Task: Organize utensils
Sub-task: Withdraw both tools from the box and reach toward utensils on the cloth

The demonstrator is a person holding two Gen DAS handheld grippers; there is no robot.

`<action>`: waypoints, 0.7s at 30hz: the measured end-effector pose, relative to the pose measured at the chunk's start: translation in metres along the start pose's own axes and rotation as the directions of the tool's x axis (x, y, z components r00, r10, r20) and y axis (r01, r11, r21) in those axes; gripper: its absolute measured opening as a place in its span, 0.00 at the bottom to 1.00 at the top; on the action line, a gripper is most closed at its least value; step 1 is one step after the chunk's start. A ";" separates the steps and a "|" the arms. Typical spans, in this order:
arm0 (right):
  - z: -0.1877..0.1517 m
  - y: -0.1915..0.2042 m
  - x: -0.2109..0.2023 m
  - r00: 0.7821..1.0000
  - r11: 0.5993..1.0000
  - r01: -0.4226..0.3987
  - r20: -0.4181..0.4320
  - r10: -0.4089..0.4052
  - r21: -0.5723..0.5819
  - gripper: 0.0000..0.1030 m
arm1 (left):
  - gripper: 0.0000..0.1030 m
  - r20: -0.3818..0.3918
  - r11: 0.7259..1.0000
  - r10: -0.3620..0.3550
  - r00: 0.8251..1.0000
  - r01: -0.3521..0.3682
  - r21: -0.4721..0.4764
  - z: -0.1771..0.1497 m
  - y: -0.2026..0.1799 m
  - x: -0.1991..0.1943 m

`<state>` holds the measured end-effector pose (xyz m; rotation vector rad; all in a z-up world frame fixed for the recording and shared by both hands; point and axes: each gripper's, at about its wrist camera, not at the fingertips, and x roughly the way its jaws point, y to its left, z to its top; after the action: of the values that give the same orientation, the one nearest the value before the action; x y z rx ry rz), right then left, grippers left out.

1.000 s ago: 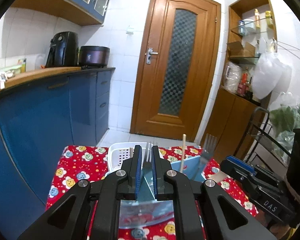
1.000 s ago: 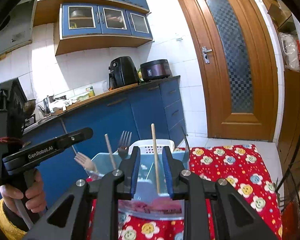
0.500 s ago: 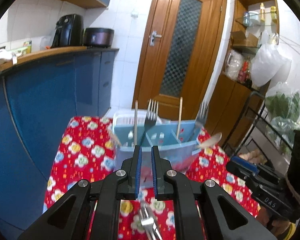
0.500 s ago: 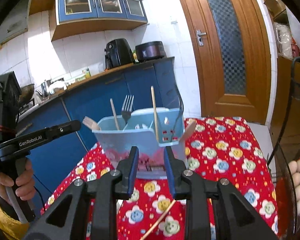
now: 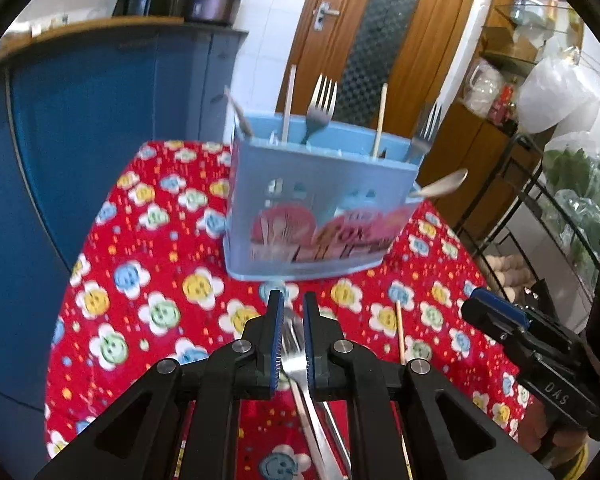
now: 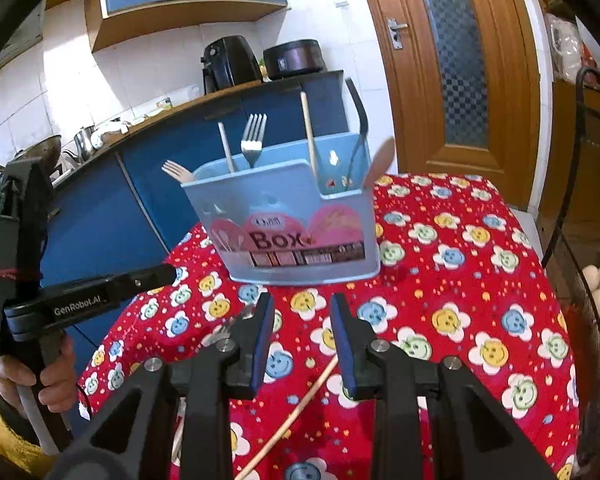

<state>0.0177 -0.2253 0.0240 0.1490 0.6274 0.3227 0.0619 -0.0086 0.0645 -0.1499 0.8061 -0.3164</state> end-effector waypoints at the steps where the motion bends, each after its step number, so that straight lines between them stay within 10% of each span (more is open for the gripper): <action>1: -0.002 -0.001 0.001 1.000 1.000 0.004 -0.005 -0.004 0.003 0.31 | 0.09 -0.008 1.000 0.003 1.000 -0.003 -0.002 -0.002 0.000 0.003; 17: -0.025 -0.021 0.016 0.997 0.997 0.014 -0.076 -0.009 0.075 0.31 | 0.11 -0.176 0.996 -0.020 0.984 0.005 -0.089 -0.026 0.013 0.056; 21: -0.030 -0.025 0.019 0.996 0.996 0.012 -0.089 -0.004 0.088 0.31 | 0.32 -0.181 0.995 -0.031 0.983 0.014 -0.095 -0.028 0.011 0.061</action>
<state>0.0206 -0.2415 -0.0169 0.2173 0.7308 0.2952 0.0837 -0.0186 0.0009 -0.2206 1.0024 -0.3172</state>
